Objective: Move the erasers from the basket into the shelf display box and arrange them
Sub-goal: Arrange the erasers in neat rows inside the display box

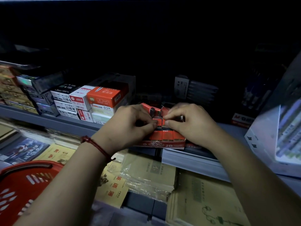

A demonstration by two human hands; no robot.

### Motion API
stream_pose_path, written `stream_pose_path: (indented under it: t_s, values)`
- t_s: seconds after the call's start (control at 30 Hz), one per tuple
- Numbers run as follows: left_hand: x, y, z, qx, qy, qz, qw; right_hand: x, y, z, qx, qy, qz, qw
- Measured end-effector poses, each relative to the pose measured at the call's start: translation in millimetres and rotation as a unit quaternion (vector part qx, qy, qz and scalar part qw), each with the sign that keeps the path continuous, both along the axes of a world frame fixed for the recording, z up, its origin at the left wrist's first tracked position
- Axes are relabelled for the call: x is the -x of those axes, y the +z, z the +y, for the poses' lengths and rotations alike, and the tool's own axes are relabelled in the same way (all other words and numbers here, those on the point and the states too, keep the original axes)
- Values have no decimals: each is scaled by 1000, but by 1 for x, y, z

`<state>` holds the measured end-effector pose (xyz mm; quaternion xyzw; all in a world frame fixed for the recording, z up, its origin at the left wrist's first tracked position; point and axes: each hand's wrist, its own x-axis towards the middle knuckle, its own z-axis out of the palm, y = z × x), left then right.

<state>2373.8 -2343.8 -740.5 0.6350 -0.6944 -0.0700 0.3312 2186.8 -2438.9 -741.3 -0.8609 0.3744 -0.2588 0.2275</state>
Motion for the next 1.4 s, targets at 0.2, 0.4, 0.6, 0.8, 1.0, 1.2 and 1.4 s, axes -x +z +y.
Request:
stream_pose_path:
  t_s: [0.2,0.4,0.6,0.8,1.0,1.2,1.4]
  values:
    - [2,-4,5,27,-1,-7,1000,1,-1,3,8,-3,-21,1000]
    - [6,0,-8,114,172,8,978,-17,6,5,32,-37,-54,997]
    - [11,-3,-22,9,211,-23,977,-42,4,7,84,-66,34,994]
    - [8,-4,-15,91,208,44,973,-42,2,4,63,-88,7,994]
    - [7,-10,-2,74,157,163,971,-35,8,-1,3,-109,-74,991]
    - [8,-12,4,55,131,119,983,-32,11,5,-59,-23,-88,994]
    - [7,-9,17,70,146,203,966,-37,8,6,-77,-24,-88,993]
